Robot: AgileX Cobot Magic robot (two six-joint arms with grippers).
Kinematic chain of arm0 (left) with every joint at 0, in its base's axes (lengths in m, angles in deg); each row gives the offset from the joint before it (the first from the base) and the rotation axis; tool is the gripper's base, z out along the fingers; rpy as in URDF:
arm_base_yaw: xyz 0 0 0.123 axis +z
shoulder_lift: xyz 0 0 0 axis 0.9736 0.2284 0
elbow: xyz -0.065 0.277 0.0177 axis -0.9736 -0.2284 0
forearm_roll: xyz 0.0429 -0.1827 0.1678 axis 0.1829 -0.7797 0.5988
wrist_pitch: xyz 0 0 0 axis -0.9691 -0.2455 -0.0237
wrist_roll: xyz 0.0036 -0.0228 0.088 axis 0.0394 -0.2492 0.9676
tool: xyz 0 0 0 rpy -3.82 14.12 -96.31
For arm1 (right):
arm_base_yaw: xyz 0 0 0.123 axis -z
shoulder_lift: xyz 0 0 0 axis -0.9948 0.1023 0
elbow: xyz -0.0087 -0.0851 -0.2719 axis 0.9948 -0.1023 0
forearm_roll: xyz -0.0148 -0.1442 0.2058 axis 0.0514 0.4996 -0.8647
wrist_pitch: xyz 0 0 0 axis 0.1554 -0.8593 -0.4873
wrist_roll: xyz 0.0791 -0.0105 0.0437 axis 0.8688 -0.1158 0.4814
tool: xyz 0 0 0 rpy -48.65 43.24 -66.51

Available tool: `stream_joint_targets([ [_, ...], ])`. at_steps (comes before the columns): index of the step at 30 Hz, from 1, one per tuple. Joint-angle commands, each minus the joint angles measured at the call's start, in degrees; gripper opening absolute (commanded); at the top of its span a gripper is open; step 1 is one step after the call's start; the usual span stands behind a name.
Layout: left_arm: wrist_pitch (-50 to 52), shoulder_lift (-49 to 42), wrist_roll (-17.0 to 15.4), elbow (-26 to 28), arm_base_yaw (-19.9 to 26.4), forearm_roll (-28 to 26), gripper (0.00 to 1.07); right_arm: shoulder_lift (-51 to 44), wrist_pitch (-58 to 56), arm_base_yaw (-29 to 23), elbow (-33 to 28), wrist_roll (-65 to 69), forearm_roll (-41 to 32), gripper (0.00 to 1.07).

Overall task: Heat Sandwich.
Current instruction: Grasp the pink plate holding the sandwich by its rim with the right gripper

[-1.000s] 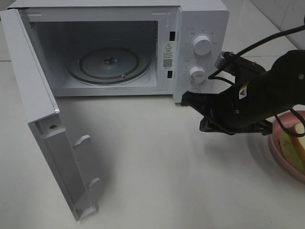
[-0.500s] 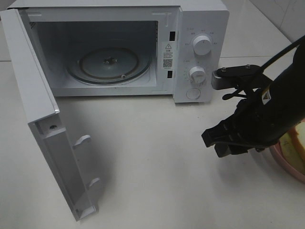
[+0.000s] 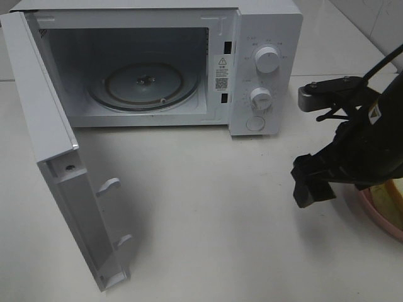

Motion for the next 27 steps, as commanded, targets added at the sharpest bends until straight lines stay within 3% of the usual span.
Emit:
stream_joint_targets([
  [1,0.57,-1.49,0.00,-0.17,-0.40,0.11,1.00,-0.17,-2.98,2.98,1.66,-0.52,0.97,0.90],
  [14,0.57,-1.49,0.00,-0.17,-0.40,0.11,1.00,2.18,-3.72,12.26,2.06,-3.61,0.52,0.89],
  [27,0.57,-1.49,0.00,-0.17,-0.40,0.11,1.00,10.31,-1.26,13.52,3.09,-5.10,0.69,0.88],
])
